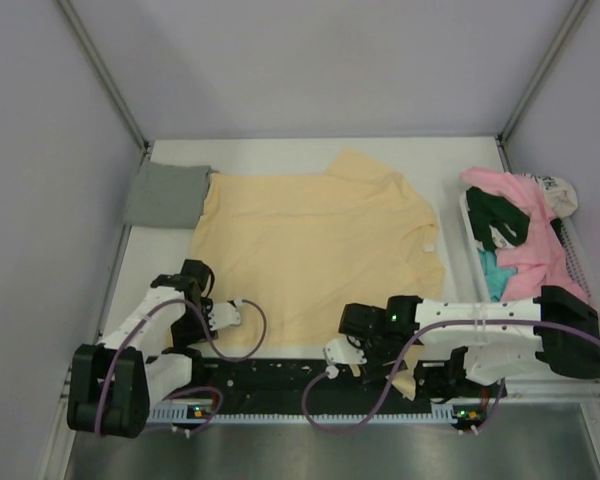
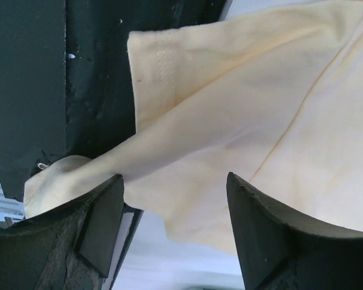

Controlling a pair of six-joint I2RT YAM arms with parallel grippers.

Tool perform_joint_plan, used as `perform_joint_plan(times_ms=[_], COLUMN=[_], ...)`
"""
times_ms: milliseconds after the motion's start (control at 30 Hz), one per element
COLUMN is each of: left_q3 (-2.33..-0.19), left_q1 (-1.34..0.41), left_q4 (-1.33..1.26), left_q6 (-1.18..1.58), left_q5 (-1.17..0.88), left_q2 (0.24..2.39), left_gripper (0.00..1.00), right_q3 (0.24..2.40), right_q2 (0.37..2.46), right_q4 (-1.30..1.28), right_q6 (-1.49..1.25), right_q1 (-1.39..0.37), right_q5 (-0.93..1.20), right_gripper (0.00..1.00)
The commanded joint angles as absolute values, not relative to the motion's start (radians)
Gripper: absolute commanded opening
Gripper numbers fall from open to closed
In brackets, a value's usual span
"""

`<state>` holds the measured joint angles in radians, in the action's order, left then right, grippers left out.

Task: Fold and stack the t-shirts
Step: Grap the side of the flattened tshirt closest away from the robot with both arms

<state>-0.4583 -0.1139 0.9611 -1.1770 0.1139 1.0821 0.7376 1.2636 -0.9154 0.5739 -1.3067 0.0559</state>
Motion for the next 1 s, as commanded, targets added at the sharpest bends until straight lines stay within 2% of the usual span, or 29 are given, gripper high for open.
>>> perform_joint_plan(times_ms=[0,33,133,167,333,400,433,500,533,633,733,800,967], left_q3=[-0.420,-0.423,-0.449,-0.465,-0.551,-0.572,-0.575,-0.575,-0.574,-0.577,-0.594,-0.609,-0.624], left_q1=[-0.109,-0.109,-0.109,-0.109,-0.109,-0.109,-0.109,-0.109,-0.109,-0.109,-0.109,-0.109,-0.109], left_q4=[0.824,0.836,0.856,0.867,0.911,0.934,0.945,0.950,0.950,0.960,0.971,0.971,0.994], left_q6=[-1.131,-1.131,-1.121,-1.112,-1.062,-1.040,-1.035,-1.028,-1.025,-1.025,-1.017,-1.002,-0.992], left_q5=[0.075,0.069,0.064,0.055,0.005,0.005,0.005,0.014,0.020,0.025,0.032,0.040,0.029], left_q2=[1.101,1.092,1.052,1.040,1.014,1.014,1.014,1.005,0.996,0.983,1.000,1.011,1.008], left_gripper=[0.45,0.37,0.03,0.00,0.00,0.00,0.00,0.00,0.00,0.00,0.00,0.00,0.00], right_q3=[0.758,0.781,0.868,0.891,0.977,1.014,1.049,1.132,1.155,1.225,1.325,1.286,0.889], right_q2=[1.262,1.255,1.230,1.227,1.247,1.307,1.345,1.408,1.395,1.336,1.309,1.269,1.060], right_q4=[-0.935,-0.987,-1.208,-1.280,-1.330,-1.237,-1.195,-1.247,-1.232,-1.203,-1.158,-1.149,-1.082], right_q6=[0.595,0.615,0.682,0.710,0.735,0.499,0.377,0.284,0.247,0.125,-0.091,-0.205,-0.659], right_q1=[-1.338,-1.338,-1.336,-1.336,-1.338,-1.336,-1.338,-1.342,-1.348,-1.329,-1.252,-1.250,-1.252], right_q5=[0.102,0.113,0.055,0.066,0.242,0.261,0.236,0.169,0.087,-0.052,0.044,0.005,-0.106], right_gripper=[0.68,0.69,0.70,0.70,0.71,0.73,0.71,0.54,0.51,0.54,0.58,0.61,0.69])
